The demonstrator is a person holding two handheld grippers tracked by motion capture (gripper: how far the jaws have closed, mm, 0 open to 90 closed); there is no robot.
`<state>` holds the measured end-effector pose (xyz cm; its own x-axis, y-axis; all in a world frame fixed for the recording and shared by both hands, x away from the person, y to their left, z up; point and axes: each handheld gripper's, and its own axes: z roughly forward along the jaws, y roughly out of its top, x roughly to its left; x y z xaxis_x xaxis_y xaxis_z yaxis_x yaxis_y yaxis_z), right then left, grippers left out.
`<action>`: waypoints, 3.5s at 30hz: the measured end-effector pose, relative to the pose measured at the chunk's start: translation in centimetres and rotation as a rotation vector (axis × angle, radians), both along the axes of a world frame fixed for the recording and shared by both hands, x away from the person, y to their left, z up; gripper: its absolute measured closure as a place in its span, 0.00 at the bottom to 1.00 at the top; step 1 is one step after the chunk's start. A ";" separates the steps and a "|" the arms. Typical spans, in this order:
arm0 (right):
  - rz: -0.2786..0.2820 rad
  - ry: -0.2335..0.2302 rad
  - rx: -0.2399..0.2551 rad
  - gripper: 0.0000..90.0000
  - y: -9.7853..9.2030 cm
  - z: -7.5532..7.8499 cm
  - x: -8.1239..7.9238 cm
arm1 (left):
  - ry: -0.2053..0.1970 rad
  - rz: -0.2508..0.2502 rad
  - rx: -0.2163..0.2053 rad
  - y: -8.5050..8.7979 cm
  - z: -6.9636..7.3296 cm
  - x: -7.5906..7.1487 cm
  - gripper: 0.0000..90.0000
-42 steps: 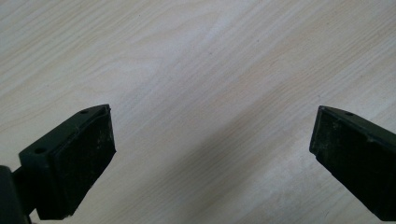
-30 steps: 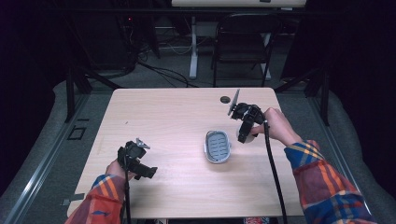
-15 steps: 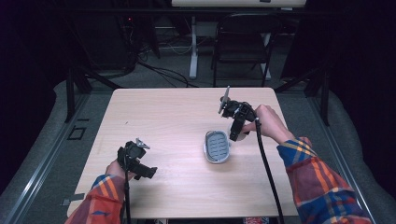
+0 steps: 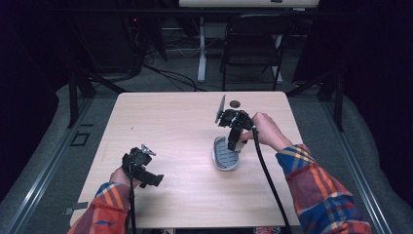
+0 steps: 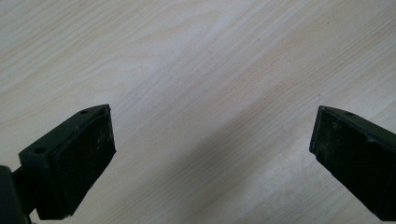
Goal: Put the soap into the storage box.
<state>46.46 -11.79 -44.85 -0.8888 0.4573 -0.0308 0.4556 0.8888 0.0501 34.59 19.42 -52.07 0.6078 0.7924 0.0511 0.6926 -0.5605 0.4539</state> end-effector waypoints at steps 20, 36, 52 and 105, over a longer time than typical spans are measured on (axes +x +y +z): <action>0.006 0.034 -0.001 0.26 1.3 -2.2 0.7 | 0.005 -0.005 -0.001 0.0 -0.1 0.1 0.00; 0.004 0.063 0.014 0.26 1.7 -3.8 0.6 | 0.008 -0.007 -0.001 0.0 -0.1 0.1 0.00; -0.021 0.068 -0.002 0.26 1.9 -4.5 0.7 | 0.007 -0.008 0.000 0.0 -0.1 0.1 0.00; 0.010 -0.073 0.116 0.03 -1.1 -0.4 -2.6 | 0.015 -0.010 0.001 -0.1 -0.1 0.1 0.00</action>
